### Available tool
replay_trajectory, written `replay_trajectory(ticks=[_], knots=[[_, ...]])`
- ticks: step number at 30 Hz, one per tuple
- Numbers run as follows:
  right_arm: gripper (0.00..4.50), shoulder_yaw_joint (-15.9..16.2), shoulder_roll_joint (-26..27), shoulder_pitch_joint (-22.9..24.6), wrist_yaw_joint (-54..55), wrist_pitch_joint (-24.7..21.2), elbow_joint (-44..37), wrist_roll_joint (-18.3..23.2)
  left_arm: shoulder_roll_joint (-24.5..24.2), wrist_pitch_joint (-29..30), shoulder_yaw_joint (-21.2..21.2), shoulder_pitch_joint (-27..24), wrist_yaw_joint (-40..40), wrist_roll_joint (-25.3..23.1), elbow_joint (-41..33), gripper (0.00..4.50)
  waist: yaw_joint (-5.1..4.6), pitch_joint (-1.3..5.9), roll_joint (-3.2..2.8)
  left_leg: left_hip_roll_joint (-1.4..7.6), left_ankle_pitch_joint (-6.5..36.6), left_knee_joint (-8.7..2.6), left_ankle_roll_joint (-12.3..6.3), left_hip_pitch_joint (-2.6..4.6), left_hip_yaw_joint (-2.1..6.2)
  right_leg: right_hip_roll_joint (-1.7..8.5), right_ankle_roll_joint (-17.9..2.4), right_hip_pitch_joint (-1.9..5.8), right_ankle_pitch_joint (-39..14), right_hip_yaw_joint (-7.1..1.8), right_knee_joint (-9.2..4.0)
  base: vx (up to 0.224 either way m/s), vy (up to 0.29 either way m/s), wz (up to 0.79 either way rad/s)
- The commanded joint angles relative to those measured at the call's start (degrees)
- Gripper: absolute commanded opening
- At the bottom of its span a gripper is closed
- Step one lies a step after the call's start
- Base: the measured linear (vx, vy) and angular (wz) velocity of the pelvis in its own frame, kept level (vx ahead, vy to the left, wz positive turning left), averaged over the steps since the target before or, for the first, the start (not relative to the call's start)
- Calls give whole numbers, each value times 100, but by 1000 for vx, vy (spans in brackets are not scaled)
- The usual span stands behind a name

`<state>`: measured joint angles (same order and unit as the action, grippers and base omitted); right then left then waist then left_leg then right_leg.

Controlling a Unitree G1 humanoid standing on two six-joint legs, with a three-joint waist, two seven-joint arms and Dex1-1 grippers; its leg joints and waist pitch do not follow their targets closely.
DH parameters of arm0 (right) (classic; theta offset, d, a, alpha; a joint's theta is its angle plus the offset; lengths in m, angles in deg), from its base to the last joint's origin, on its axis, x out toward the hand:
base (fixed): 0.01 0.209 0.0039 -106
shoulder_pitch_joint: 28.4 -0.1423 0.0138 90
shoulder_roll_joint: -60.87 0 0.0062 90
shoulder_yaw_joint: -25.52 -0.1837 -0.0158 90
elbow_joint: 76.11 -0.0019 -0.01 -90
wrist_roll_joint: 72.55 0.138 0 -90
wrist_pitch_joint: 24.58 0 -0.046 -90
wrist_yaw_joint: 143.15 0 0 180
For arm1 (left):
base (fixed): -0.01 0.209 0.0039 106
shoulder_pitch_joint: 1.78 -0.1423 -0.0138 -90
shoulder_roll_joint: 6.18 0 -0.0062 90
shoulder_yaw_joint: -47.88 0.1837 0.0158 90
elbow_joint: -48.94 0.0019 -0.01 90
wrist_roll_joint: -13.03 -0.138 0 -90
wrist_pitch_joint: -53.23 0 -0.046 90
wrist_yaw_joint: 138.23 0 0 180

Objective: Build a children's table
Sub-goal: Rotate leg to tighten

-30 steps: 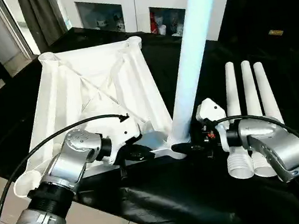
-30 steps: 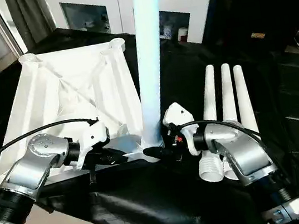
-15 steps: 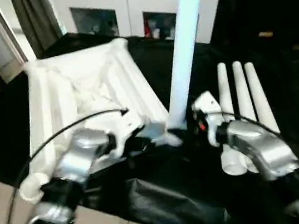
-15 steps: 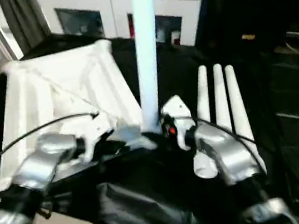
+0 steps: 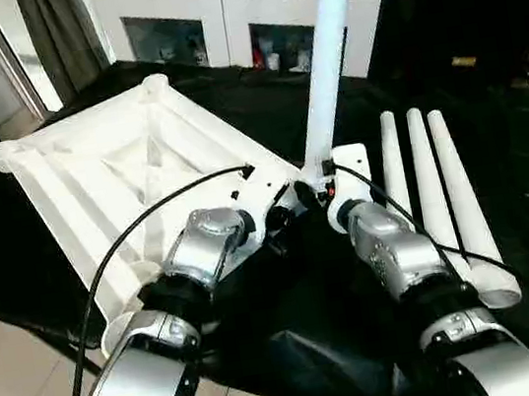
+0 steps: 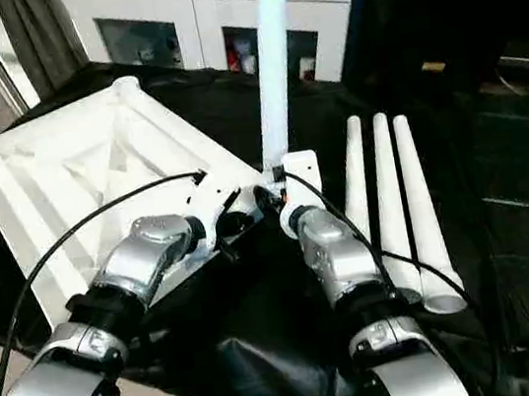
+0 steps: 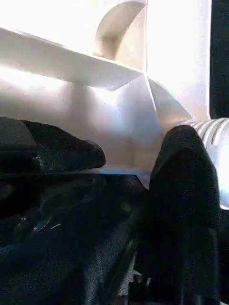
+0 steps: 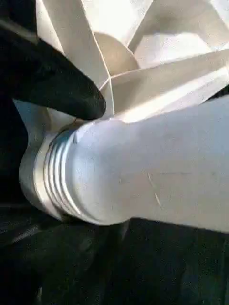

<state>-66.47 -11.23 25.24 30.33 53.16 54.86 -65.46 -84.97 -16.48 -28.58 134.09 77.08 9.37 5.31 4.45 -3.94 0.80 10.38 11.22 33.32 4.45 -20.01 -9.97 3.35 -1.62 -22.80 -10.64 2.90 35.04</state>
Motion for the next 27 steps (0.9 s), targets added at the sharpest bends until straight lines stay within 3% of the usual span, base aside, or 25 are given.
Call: replay_trajectory(ticks=[1,6,11,13,15,16,20,22,23,27], knots=[[398,165,91,45,-263,-82,270,34,44,-98,-23,52,-60,-18,169,0,19,322,-13,229,1101,-415,-157,-6,94,520,-966,265,-1610,-292,-526,0,0,0],[442,172,-166,94,-733,-81,0,76,-88,-192,32,-7,226,-19,133,0,30,317,16,236,1090,-424,-227,-9,95,514,-906,262,-1771,-288,-540,0,0,0],[442,357,-711,312,-1552,-209,-583,69,-324,-313,151,-135,725,-19,-28,0,77,328,22,237,827,-405,-336,-20,87,507,-939,290,-1427,-286,-519,0,0,0],[442,507,-1046,461,-2051,-269,-955,75,-467,-419,228,-217,1005,-19,-154,0,105,343,-7,247,639,-392,-406,-25,84,506,-1045,290,-1018,-291,-466,0,0,0],[442,677,-1416,637,-2650,-312,-1349,111,-665,-691,343,-369,1485,28,-398,0,106,344,13,257,568,-390,-463,-46,91,502,-1137,313,-714,-274,-432,0,0,0],[442,730,-1545,700,-2887,-326,-1485,127,-737,-757,377,-424,1657,51,-492,0,103,342,-18,263,583,-382,-485,-44,85,504,-1177,315,-626,-275,-432,0,0,0],[442,905,-1942,904,-3540,-264,-1902,142,-1014,-952,483,-681,2448,264,-973,0,106,328,-27,291,674,-390,-485,-36,84,522,-1309,309,-580,-288,-417,0,0,0],[442,1019,-2185,1018,-3963,-370,-2189,224,-1207,-914,547,-803,2804,342,-1242,0,107,336,-44,288,769,-384,-457,5,66,508,-1363,285,-660,-286,-421,0,0,0],[442,1056,-2250,1046,-4068,-407,-2260,243,-1260,-911,567,-835,2899,358,-1309,0,123,334,-35,306,670,-388,-469,-26,75,516,-1367,312,-524,-292,-396,0,0,0],[442,1257,-2544,1171,-4588,-518,-2551,301,-1512,-873,653,-997,3340,454,-1641,0,148,334,-30,309,644,-384,-483,-22,70,512,-1393,311,-416,-290,-376,0,0,0]])
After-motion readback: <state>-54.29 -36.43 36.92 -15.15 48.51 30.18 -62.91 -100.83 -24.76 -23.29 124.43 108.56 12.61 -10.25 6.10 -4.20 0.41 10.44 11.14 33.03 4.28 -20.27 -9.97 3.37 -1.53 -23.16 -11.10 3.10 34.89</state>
